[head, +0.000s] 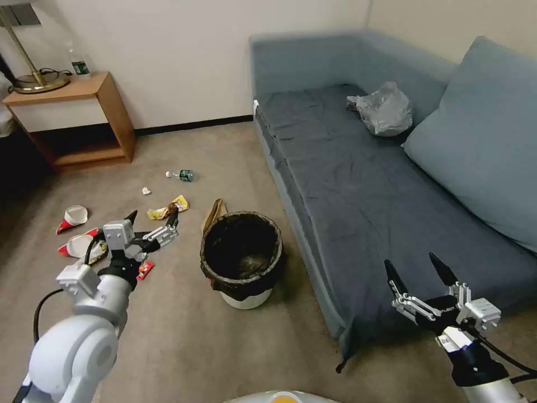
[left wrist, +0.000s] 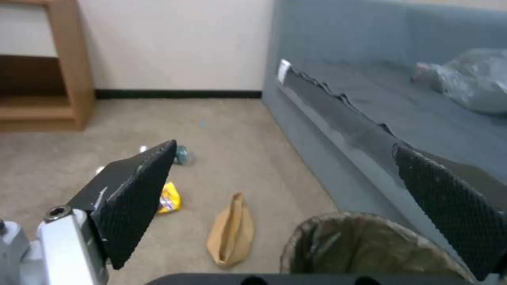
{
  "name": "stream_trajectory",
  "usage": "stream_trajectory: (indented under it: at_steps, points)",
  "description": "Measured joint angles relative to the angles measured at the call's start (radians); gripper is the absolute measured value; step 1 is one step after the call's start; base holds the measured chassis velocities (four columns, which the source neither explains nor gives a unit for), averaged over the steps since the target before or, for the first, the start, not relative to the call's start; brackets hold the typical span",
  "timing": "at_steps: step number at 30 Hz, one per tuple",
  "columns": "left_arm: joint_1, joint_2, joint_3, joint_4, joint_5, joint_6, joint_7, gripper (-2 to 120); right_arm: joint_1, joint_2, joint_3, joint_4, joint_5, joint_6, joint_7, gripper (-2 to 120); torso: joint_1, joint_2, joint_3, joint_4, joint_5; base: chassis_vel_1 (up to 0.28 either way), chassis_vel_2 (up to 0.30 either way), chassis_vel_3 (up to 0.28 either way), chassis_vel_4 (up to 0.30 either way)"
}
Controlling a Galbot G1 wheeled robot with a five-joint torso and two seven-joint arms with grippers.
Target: Pick up the trash can from the floor.
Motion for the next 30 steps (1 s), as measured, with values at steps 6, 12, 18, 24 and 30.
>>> stream_trajectory:
  at_steps: [6, 12, 18, 24, 30]
  points:
    - [-0.092, 0.015, 0.045, 0.044, -0.074, 0.104, -0.012, 100, 0.022, -0.021, 0.000, -0.009, 0.006, 0.000, 0.012, 100, 0.000, 0.000, 0.000, 0.0000, 0.0000, 0.000, 0.000, 0.000, 0.000]
    - [-0.163, 0.028, 0.167, 0.140, -0.081, 0.176, -0.063, 100, 0.038, -0.022, 0.000, -0.025, 0.007, 0.003, 0.012, 100, 0.000, 0.000, 0.000, -0.0001, 0.0000, 0.000, 0.000, 0.000, 0.000]
    - [-0.210, 0.018, 0.250, 0.213, -0.066, 0.199, -0.100, 99, 0.052, -0.029, 0.003, -0.036, 0.012, 0.004, 0.013, 100, 0.000, 0.000, 0.000, 0.0000, 0.0000, 0.000, 0.000, 0.000, 0.000]
    - [-0.237, -0.015, 0.296, 0.258, -0.065, 0.212, -0.129, 99, 0.067, -0.037, 0.009, -0.054, 0.013, 0.002, 0.013, 100, 0.000, 0.000, 0.000, 0.0000, 0.0000, 0.000, 0.000, 0.000, 0.000]
    - [-0.254, -0.044, 0.321, 0.296, -0.103, 0.237, -0.175, 98, 0.072, -0.037, 0.008, -0.062, 0.014, -0.001, 0.014, 100, 0.000, 0.000, 0.000, 0.0000, 0.0001, 0.000, 0.000, 0.000, 0.000]
